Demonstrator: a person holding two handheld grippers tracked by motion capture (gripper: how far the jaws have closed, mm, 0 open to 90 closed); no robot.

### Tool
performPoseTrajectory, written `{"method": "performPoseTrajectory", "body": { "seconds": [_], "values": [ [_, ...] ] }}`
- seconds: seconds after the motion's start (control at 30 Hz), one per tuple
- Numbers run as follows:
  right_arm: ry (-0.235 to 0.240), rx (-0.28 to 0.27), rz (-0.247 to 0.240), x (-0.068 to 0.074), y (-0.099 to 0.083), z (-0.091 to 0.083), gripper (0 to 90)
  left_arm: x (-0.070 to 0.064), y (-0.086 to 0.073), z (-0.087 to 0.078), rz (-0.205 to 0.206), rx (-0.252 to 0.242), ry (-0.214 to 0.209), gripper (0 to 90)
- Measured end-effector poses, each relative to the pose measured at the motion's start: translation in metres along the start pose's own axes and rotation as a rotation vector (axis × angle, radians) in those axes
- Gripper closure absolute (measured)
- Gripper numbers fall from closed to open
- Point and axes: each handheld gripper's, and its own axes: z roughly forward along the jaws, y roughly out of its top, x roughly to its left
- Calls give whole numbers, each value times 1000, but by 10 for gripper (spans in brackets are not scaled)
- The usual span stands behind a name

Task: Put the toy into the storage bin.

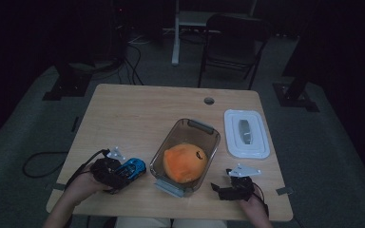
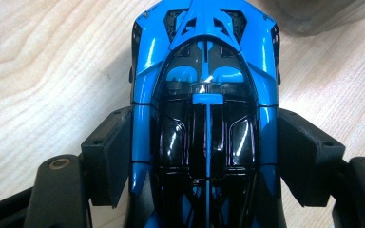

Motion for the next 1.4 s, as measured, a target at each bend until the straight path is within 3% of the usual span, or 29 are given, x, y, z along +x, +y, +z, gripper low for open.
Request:
{"method": "performPoseTrajectory", "body": {
  "seconds": [0.1,0.33,0.53,0.67,0.87,1.03,1.2,1.4],
  "values": [
    [28,-8,-26,8,7,6,127,4,4,-5,-18,-10,1,288],
    [71,-22,-28,21,17,21,122,12,11,-24,-36,-32,26,288],
    [65,-19,-30,28,23,29,122,16,19,-45,-33,-50,62,288],
    [50,-5,1,34,29,39,122,19,26,-59,-34,-68,78,288],
    [26,14,-17,44,44,54,117,19,43,-76,-12,-85,109,288],
    [42,11,-11,51,54,68,116,23,58,-90,-22,-140,115,288],
    [42,7,-16,51,50,63,117,17,77,-88,14,-141,97,288],
    [-9,-17,0,40,39,44,117,3,103,-74,59,-126,74,288]
  ]
}}
